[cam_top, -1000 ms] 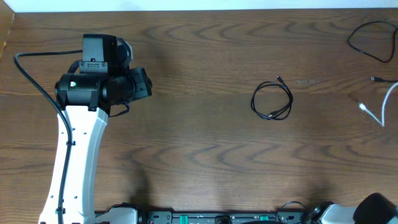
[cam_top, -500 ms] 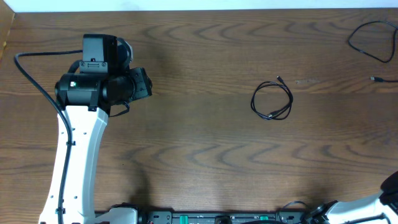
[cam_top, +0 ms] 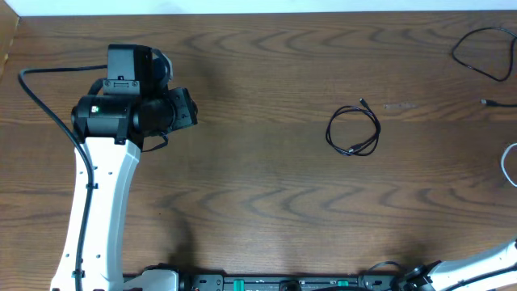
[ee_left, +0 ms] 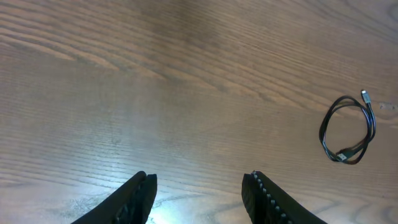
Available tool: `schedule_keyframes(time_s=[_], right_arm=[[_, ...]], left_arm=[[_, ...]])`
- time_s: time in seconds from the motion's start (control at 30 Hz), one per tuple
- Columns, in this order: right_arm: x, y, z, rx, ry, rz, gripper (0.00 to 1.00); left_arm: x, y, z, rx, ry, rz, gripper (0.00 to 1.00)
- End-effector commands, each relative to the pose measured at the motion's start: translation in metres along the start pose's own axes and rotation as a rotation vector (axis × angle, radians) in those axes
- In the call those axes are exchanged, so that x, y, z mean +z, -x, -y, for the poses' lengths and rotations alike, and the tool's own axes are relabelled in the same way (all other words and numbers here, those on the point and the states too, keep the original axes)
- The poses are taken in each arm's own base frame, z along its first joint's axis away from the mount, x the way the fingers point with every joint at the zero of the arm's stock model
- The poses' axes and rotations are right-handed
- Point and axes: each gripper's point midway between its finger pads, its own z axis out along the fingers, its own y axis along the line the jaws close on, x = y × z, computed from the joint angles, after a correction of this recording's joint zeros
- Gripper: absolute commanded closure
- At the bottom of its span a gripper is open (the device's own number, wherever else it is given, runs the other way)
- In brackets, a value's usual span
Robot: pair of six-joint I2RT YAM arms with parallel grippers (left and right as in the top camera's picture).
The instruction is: Untangle cables
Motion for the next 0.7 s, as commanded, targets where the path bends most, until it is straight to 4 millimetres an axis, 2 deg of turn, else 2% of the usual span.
schedule_keyframes(time_s=[0.0, 0.03, 0.13, 0.17, 0.27, 0.43, 0.47, 0.5, 0.63, 0.67], right_arm=[[-0.034, -0.020, -0.070, -0.190, 0.397, -0.062, 0.01], [-0.046, -0.035, -0.091, -0.257, 0.491, -0.092, 0.01], [-0.065, -0.070, -0.124, -0.372, 0.613, -0.163, 0.01], [-0.071, -0.094, -0.141, -0.444, 0.648, -0.208, 0.02], [-0.072, -0.150, -0.169, -0.621, 0.658, -0.315, 0.02], [-0.054, -0.208, -0.184, -0.820, 0.480, -0.383, 0.06], [-0.049, -0.227, -0.189, -0.879, 0.443, -0.399, 0.06], [-0.046, -0.234, -0.190, -0.899, 0.431, -0.405, 0.07], [-0.024, -0.293, -0.196, -0.996, 0.355, -0.480, 0.16], [-0.015, -0.310, -0.195, -1.009, 0.333, -0.502, 0.23]], left_arm=[[0.000, 0.002, -0.001, 0.006, 0.008, 0.002, 0.50], [0.000, 0.002, -0.001, 0.006, 0.008, 0.002, 0.50], [0.000, 0.003, 0.000, -0.012, 0.007, 0.006, 0.50], [0.000, 0.004, 0.000, -0.025, 0.006, 0.009, 0.50], [0.000, 0.003, 0.000, -0.027, 0.007, 0.007, 0.50], [0.000, 0.001, -0.001, -0.028, 0.010, -0.002, 0.50], [0.000, 0.000, -0.001, -0.029, 0.011, -0.005, 0.50], [0.000, 0.000, -0.001, -0.029, 0.011, -0.005, 0.50], [0.000, 0.000, -0.001, -0.029, 0.011, -0.005, 0.50], [0.000, 0.000, -0.001, -0.029, 0.011, -0.005, 0.50]])
